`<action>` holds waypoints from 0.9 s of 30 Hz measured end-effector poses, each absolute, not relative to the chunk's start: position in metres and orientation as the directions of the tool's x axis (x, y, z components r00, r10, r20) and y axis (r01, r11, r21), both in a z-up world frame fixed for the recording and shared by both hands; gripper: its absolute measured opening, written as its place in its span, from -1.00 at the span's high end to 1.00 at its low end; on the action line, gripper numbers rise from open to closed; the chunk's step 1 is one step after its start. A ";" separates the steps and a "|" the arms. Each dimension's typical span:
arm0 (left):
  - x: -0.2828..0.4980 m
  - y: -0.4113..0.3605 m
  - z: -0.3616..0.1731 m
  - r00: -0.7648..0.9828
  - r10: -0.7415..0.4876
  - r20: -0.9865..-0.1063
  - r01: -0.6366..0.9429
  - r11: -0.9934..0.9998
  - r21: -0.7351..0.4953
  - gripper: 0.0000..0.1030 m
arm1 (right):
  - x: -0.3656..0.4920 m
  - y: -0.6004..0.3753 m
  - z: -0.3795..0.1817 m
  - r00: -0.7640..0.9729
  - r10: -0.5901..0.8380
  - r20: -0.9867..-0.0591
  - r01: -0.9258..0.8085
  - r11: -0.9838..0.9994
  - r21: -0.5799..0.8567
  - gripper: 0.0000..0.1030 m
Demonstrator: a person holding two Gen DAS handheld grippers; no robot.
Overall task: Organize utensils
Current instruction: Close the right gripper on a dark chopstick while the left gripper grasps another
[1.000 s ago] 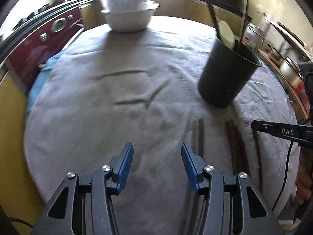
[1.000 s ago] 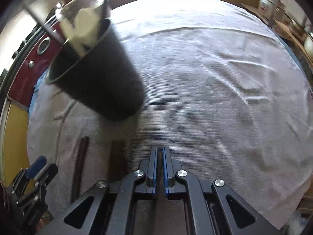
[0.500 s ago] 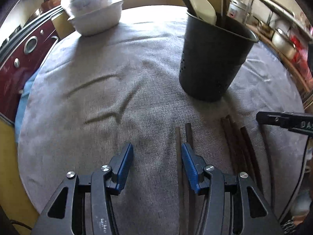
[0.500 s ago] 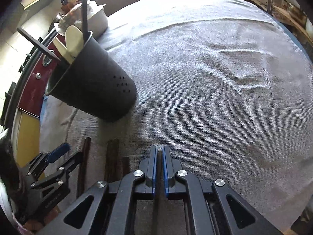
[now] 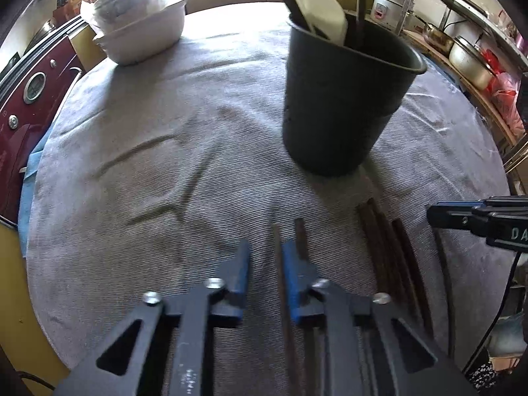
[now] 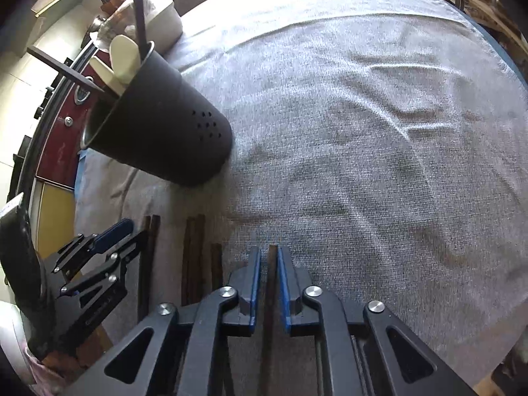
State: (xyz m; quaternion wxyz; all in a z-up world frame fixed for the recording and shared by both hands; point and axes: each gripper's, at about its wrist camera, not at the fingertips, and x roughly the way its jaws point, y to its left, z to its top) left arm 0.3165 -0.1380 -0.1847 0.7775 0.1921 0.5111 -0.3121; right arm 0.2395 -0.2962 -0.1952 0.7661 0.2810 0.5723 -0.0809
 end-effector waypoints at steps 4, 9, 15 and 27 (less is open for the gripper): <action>0.318 -0.128 -0.185 0.270 -0.315 -0.910 0.649 0.757 -0.069 0.88 | 0.240 -0.285 -0.194 0.301 0.133 -0.944 0.434 0.863 0.259 0.68; 0.316 -0.113 -0.185 0.263 -0.325 -0.908 0.620 0.778 -0.099 0.90 | 0.242 -0.263 -0.189 0.267 0.000 -0.964 0.380 0.919 0.105 0.68; 0.321 -0.112 -0.184 0.244 -0.313 -0.918 0.608 0.787 -0.107 0.90 | 0.242 -0.245 -0.187 0.276 -0.091 -0.957 0.347 0.938 0.011 0.75; 0.319 -0.120 -0.188 0.264 -0.315 -0.912 0.603 0.792 -0.099 0.68 | 0.238 -0.234 -0.185 0.317 -0.066 -0.946 0.326 0.945 0.043 0.84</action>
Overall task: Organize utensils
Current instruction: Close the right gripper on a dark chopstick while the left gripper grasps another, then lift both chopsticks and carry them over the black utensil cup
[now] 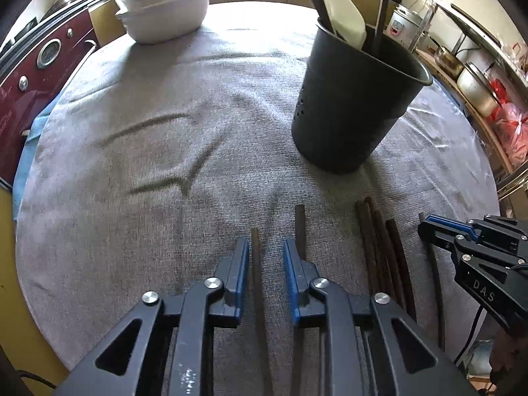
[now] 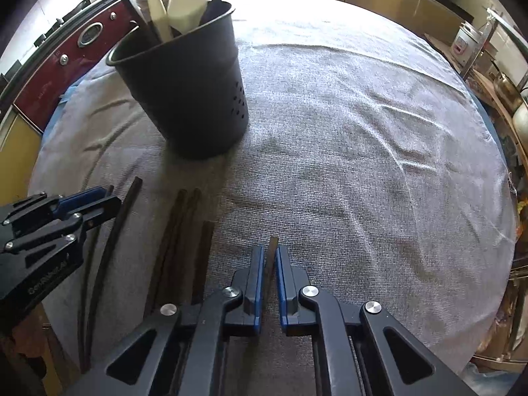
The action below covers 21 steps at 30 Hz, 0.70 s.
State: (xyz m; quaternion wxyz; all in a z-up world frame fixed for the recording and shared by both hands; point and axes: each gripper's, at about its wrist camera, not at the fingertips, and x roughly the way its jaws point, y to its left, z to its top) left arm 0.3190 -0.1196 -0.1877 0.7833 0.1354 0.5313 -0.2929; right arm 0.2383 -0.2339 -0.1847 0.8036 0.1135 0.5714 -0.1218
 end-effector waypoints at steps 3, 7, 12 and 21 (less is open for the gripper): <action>0.319 -0.111 -0.187 0.277 -0.312 -0.909 0.589 0.802 -0.097 0.91 | 0.235 -0.240 -0.184 0.331 -0.060 -0.942 0.339 0.939 0.060 0.85; 0.319 -0.100 -0.187 0.292 -0.325 -0.900 0.571 0.814 -0.109 0.91 | 0.233 -0.258 -0.186 0.366 -0.013 -0.931 0.363 0.923 0.130 0.87; 0.309 -0.089 -0.163 0.349 -0.363 -0.864 0.551 0.825 -0.124 0.92 | 0.218 -0.271 -0.171 0.449 0.031 -0.893 0.362 0.907 0.214 0.87; 0.276 -0.078 -0.078 0.498 -0.480 -0.722 0.583 0.802 -0.132 0.91 | 0.187 -0.291 -0.121 0.596 0.048 -0.801 0.336 0.892 0.303 0.88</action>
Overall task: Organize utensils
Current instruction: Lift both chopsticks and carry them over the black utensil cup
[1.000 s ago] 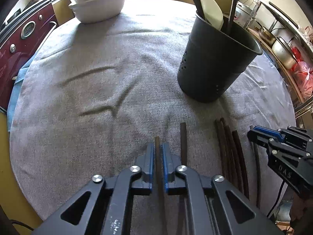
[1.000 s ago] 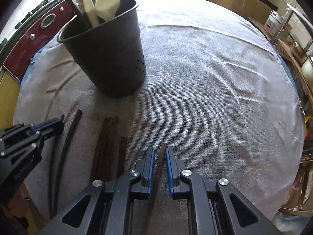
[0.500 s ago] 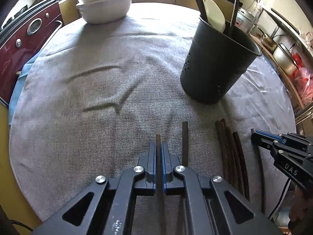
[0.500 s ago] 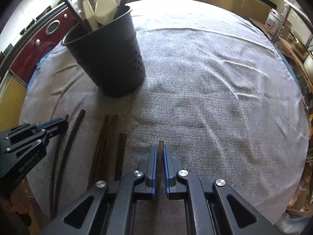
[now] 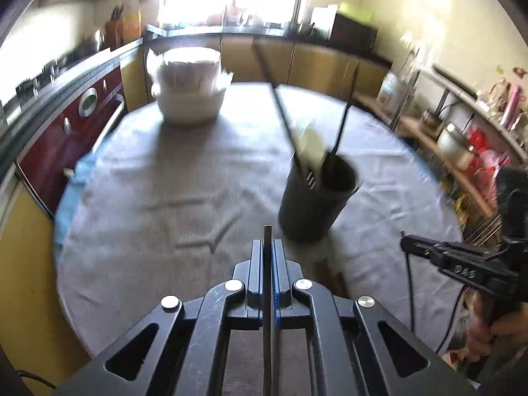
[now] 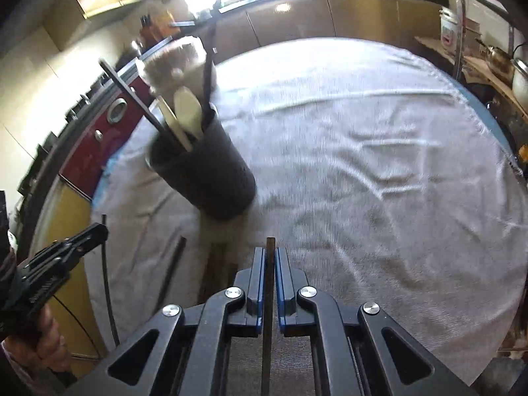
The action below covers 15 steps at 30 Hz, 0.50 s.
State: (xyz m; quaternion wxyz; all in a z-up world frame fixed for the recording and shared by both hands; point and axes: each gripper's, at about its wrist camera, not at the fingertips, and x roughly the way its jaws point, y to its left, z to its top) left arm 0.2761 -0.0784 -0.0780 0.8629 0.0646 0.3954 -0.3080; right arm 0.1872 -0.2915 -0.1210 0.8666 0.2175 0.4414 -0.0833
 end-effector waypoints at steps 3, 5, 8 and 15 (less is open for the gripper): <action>0.268 -0.078 -0.056 0.534 -0.507 -0.676 0.584 0.800 -0.140 0.91 | 0.180 -0.291 -0.099 0.651 0.035 -0.758 0.308 0.901 0.306 0.88; 0.261 -0.078 -0.046 0.556 -0.523 -0.646 0.580 0.801 -0.150 0.91 | 0.175 -0.289 -0.083 0.680 0.021 -0.733 0.299 0.905 0.303 0.88; 0.253 -0.075 -0.033 0.577 -0.545 -0.609 0.584 0.796 -0.159 0.91 | 0.169 -0.287 -0.067 0.714 0.007 -0.700 0.288 0.909 0.302 0.88; 0.238 -0.074 -0.021 0.590 -0.556 -0.585 0.586 0.794 -0.163 0.91 | 0.160 -0.277 -0.045 0.782 -0.032 -0.623 0.268 0.919 0.289 0.88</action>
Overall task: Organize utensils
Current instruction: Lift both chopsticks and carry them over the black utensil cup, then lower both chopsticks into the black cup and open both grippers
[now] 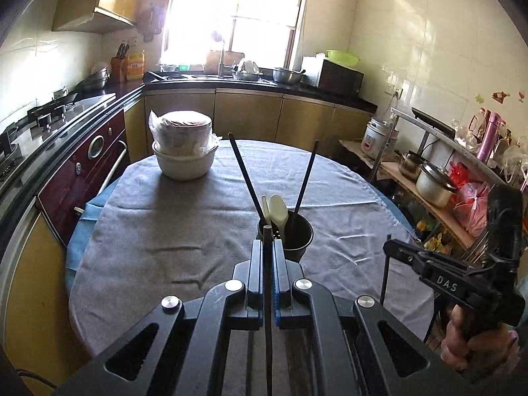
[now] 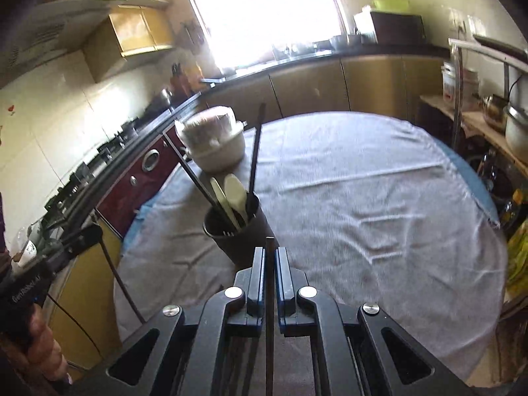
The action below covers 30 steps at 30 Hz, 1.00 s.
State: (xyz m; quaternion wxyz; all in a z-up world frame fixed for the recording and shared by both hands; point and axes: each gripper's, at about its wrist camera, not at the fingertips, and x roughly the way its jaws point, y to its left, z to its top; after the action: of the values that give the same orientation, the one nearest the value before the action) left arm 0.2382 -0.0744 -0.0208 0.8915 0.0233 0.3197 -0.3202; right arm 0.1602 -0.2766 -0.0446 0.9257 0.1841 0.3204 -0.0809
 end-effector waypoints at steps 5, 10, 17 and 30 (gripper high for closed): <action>0.233 -0.071 -0.015 0.603 -0.561 -0.568 0.580 0.796 -0.170 0.91 | 0.152 -0.272 -0.032 0.819 -0.064 -0.570 0.264 0.924 0.276 0.88; 0.229 -0.069 -0.004 0.622 -0.563 -0.545 0.575 0.800 -0.170 0.91 | 0.148 -0.269 -0.022 0.851 -0.080 -0.518 0.257 0.925 0.278 0.88; 0.229 -0.071 0.015 0.645 -0.566 -0.513 0.580 0.800 -0.154 0.91 | 0.149 -0.266 0.000 0.882 -0.102 -0.459 0.242 0.935 0.258 0.88; 0.251 -0.089 0.079 0.680 -0.584 -0.442 0.606 0.788 -0.110 0.91 | 0.174 -0.267 0.061 0.915 -0.137 -0.379 0.231 0.949 0.215 0.88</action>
State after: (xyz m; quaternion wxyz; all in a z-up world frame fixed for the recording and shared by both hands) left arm 0.2515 -0.0891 0.0791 0.9163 0.0226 0.2335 -0.3247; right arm 0.1742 -0.2673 0.0606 0.9701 0.1289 0.1825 -0.0947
